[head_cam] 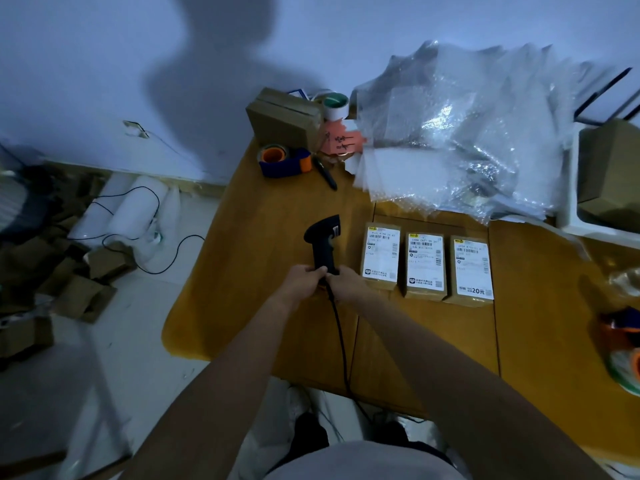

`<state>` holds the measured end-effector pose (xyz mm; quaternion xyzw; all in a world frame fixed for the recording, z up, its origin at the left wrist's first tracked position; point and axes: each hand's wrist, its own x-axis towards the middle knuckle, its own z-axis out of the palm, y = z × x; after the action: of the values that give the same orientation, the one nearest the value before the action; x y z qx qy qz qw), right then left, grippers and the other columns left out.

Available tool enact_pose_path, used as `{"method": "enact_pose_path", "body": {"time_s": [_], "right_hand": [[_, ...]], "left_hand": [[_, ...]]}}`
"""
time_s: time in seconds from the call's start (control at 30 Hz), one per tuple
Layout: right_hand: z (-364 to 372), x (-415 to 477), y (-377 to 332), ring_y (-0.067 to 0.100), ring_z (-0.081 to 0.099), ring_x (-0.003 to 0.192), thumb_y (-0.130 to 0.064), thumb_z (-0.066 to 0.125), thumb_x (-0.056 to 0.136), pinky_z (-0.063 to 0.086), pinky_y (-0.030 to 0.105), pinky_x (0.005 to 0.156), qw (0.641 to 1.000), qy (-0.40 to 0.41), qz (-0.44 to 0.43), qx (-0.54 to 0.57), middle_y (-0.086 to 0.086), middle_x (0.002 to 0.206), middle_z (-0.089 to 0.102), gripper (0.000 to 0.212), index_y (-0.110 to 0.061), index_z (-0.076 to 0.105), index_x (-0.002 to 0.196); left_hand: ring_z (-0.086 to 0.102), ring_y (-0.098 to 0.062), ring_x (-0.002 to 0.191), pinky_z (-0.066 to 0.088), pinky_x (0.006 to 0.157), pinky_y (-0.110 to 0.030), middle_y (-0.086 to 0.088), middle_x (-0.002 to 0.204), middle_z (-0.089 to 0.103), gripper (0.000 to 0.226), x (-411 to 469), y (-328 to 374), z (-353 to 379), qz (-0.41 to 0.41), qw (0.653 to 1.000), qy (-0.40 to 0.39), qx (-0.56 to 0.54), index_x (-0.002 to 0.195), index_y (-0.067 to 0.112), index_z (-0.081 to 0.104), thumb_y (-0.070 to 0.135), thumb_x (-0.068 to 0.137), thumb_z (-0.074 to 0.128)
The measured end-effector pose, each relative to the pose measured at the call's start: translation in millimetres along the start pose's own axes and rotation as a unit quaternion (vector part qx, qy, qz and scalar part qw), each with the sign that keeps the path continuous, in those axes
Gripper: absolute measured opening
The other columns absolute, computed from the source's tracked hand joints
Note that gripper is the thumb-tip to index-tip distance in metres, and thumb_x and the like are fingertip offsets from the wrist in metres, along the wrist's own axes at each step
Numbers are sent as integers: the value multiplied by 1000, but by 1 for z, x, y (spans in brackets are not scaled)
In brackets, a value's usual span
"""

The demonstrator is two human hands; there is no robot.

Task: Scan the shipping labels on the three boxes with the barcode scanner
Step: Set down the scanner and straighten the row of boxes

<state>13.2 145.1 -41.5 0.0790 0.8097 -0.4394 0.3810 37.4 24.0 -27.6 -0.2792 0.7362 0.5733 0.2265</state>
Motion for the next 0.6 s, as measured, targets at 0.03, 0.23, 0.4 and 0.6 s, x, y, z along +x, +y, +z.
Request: {"method": "enact_pose_path", "body": {"time_s": [0.03, 0.23, 0.4, 0.6], "right_hand": [[2, 3, -1, 23, 58, 74, -35, 45, 105, 49, 34, 62, 1000, 7, 1, -12, 15, 101, 62, 40, -4, 50, 131], [7, 26, 1, 29, 66, 87, -36, 44, 105, 55, 39, 71, 999, 35, 20, -20, 17, 108, 67, 42, -7, 48, 135], [5, 40, 6, 33, 68, 85, -36, 48, 97, 57, 45, 77, 999, 30, 5, -16, 14, 103, 69, 42, -14, 52, 133], [6, 39, 12, 23, 64, 76, -34, 46, 97, 54, 36, 65, 999, 31, 7, -30, 11, 101, 69, 46, -22, 48, 141]], "left_hand": [[72, -34, 96, 60, 86, -46, -19, 105, 73, 31, 5, 0, -1, -5, 1000, 1, 8, 106, 2, 71, 30, 102, 58], [68, -28, 97, 57, 74, -35, -11, 107, 69, 24, 31, 4, -2, -11, 999, 4, 35, 112, 8, 64, 29, 103, 56], [67, -28, 89, 58, 81, -43, -9, 97, 67, 24, 46, 4, -1, 1, 996, 16, 87, 111, 7, 65, 28, 102, 57], [66, -24, 85, 58, 75, -40, -2, 91, 63, 13, 56, 1, -1, 20, 987, 2, 162, 110, 11, 60, 21, 103, 54]]}}
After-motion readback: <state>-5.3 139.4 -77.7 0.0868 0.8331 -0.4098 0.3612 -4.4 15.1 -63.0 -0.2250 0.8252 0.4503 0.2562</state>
